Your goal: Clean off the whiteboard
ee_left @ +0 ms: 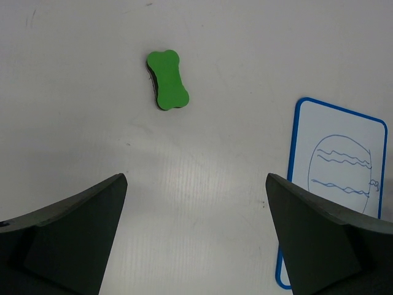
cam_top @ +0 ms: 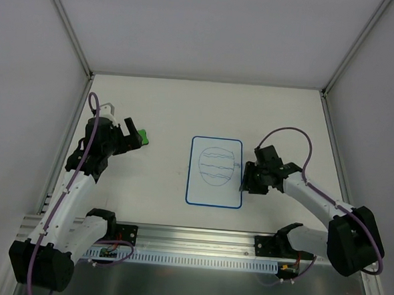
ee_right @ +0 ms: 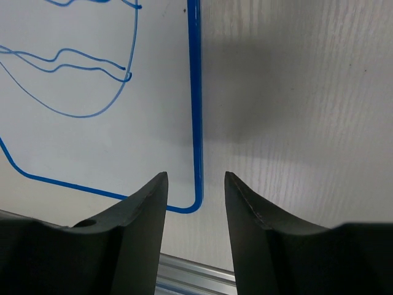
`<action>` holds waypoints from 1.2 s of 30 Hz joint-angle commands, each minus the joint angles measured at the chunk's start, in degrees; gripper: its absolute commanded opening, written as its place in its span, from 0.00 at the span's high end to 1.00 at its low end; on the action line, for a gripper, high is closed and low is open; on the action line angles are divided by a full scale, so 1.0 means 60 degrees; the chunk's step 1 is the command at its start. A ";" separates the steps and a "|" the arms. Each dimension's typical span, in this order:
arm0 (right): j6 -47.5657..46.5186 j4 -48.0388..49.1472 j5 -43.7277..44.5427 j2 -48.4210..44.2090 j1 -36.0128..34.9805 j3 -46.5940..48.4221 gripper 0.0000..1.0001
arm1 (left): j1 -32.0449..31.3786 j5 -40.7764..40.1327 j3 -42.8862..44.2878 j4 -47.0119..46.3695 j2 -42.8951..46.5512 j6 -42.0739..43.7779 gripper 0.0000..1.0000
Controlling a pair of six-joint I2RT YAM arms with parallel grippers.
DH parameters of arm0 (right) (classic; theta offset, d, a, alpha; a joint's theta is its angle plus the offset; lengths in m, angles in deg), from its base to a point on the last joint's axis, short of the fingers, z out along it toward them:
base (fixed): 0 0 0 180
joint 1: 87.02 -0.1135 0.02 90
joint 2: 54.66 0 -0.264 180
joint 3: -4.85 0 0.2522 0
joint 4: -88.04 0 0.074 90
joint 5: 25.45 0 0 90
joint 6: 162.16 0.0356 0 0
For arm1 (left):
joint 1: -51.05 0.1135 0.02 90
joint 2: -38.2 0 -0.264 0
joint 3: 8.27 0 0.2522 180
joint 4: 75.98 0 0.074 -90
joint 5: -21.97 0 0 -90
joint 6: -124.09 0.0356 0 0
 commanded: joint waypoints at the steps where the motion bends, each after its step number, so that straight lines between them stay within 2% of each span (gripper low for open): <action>1: 0.0338 0.0537 -0.0197 0.0141 0.0098 0.0242 0.55 | -0.0077 0.0093 0.0055 -0.0174 0.0016 -0.0194 0.01; 5: 0.0353 0.0743 -0.0519 0.1020 0.0201 0.0447 0.64 | -0.0077 0.0093 -0.0062 -0.0174 0.0045 -0.0208 0.01; 6: 0.0353 0.0757 -0.0549 0.1297 0.0201 0.0520 0.70 | -0.0077 0.0093 -0.0077 -0.0174 0.0060 -0.0223 0.01; 16: -0.0320 0.0787 -0.0593 0.2806 0.0201 0.1633 0.88 | -0.0077 -0.0112 -0.0092 -0.0174 -0.0130 -0.0193 0.01; 24: -0.1492 0.0757 -0.0359 0.4184 0.0288 0.3141 0.95 | -0.0077 -0.0521 0.0054 -0.0160 -0.0832 -0.0150 0.01; 29: -0.2151 0.0757 -0.0300 0.4639 0.0377 0.4181 0.95 | -0.0077 -0.0815 0.0697 -0.0174 -0.1652 -0.0150 0.01; 32: -0.2240 0.0743 -0.0533 0.4728 0.0406 0.4577 0.89 | -0.0077 -0.1093 0.1224 -0.0160 -0.2442 -0.0179 0.01; 35: -0.2211 0.0757 -0.0856 0.4392 0.0406 0.4578 0.75 | -0.0077 -0.1269 0.1693 -0.0160 -0.3307 -0.0179 0.01; 36: -0.2196 0.0743 -0.0886 0.4275 0.0406 0.4448 0.65 | -0.0077 -0.1371 0.1811 -0.0174 -0.3773 -0.0179 0.01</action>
